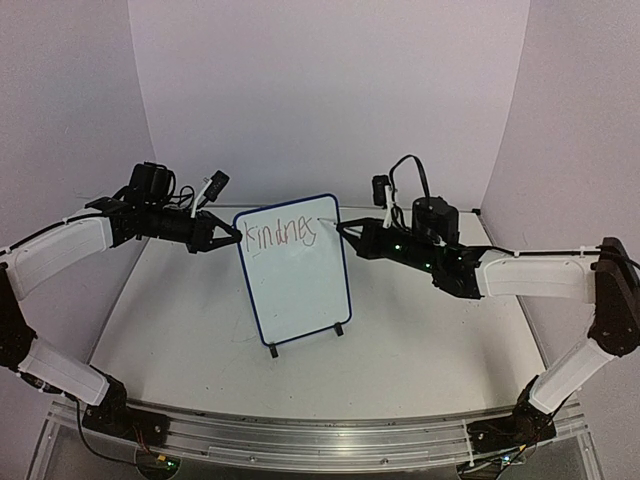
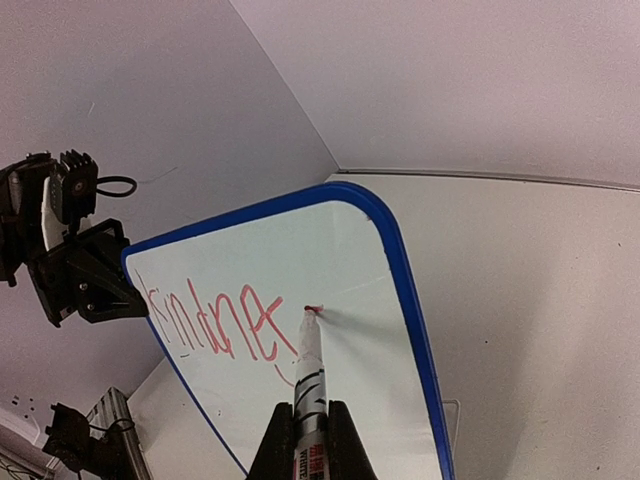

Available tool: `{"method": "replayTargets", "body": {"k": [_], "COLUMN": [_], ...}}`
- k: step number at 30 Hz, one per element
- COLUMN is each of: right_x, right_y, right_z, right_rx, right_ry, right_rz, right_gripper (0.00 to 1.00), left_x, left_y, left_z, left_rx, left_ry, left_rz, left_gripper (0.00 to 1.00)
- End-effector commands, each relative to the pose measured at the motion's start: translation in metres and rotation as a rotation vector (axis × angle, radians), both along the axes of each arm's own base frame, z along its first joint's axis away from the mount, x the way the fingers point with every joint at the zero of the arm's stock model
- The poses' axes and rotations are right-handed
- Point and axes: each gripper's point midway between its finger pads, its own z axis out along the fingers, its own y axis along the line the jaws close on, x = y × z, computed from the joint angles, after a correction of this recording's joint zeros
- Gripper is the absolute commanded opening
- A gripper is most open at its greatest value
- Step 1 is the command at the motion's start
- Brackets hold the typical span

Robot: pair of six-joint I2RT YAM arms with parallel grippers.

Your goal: Write a sentence on the whiteboard

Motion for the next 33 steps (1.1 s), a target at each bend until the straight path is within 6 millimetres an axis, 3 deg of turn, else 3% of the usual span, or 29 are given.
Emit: {"method": "replayTargets", "body": {"k": [1,7,21,33], "right_x": [0.002,-0.003,0.000,-0.007], "right_y": [0.002,-0.001,-0.019,-0.023], "right_z": [0.003,-0.012,-0.008,-0.026], "right_rx": [-0.007,-0.028,-0.041,-0.074], "right_ry": [-0.007,0.026,0.010,0.050], "right_rz": [0.012,0.019,-0.068,-0.060], "right_gripper": [0.00,0.00,0.00,0.00], "left_x": [-0.003,-0.003,-0.003,-0.003], "left_y": [0.001,0.001,0.000,-0.001], "left_z": [-0.026,-0.027,-0.027,-0.027], "left_rx": [0.086,0.087,0.088,0.086], "left_ry": [0.043,0.047,0.049,0.050], "left_rz": [-0.003,-0.003,-0.003,-0.008], "left_gripper": [0.00,0.00,0.00,0.00]}}
